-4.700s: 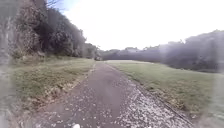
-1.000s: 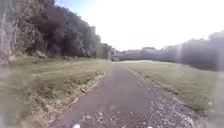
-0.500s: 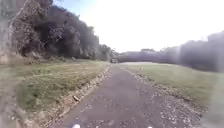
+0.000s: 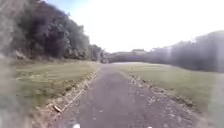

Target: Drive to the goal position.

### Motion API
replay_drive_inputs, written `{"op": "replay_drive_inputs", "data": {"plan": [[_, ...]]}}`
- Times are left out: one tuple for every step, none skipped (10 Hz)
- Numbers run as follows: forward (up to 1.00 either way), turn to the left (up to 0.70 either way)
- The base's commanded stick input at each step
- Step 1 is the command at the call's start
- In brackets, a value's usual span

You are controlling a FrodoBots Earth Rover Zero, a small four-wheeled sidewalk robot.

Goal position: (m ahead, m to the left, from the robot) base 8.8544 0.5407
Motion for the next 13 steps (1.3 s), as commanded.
{"op": "replay_drive_inputs", "data": {"plan": [[0.70,0.00],[0.70,0.00],[0.70,0.00],[0.70,0.00],[0.70,0.00],[0.70,0.00],[0.70,0.00],[0.70,0.00],[0.70,0.00],[0.70,0.00],[0.70,0.00],[0.70,0.00],[0.70,0.00]]}}
